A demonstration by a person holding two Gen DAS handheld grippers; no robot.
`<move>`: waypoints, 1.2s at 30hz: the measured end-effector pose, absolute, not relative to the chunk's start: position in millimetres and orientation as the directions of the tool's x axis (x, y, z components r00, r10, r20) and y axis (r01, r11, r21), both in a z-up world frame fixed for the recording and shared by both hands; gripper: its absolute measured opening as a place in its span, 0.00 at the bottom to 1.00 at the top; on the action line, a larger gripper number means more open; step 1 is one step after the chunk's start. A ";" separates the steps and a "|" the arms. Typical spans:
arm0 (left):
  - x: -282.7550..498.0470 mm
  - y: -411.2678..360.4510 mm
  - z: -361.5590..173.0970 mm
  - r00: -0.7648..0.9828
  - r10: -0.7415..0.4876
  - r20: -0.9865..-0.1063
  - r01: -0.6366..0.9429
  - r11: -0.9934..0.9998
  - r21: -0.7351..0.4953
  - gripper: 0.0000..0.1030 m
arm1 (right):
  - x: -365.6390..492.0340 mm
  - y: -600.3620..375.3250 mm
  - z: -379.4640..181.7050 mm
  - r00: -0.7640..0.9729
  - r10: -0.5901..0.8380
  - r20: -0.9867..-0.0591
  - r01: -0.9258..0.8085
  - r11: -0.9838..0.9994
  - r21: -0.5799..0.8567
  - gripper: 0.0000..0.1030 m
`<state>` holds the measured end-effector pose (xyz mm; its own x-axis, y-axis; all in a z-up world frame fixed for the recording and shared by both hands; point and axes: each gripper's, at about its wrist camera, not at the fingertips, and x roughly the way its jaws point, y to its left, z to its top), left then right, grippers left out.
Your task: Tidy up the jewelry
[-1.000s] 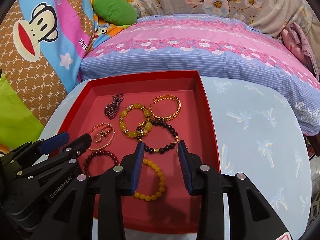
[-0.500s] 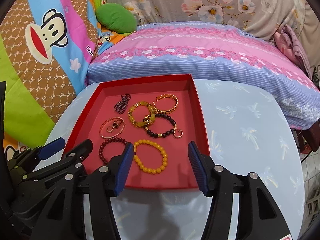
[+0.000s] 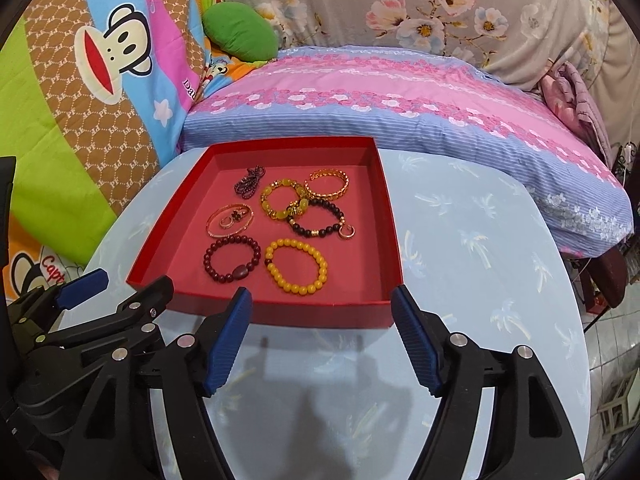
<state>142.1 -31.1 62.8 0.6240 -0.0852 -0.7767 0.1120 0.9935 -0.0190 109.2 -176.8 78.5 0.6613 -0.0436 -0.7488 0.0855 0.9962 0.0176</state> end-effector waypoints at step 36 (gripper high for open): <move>119.7 -21.6 53.7 0.622 -0.028 -0.782 0.077 0.997 0.026 0.81 | 85.6 -182.4 63.6 0.648 -0.046 -0.760 0.124 0.991 0.046 0.94</move>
<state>119.7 -21.6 53.7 0.6224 -0.0278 -0.7822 0.0767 0.9967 0.0256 85.6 -182.4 63.6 0.6484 -0.0457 -0.7599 0.1238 0.9912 0.0460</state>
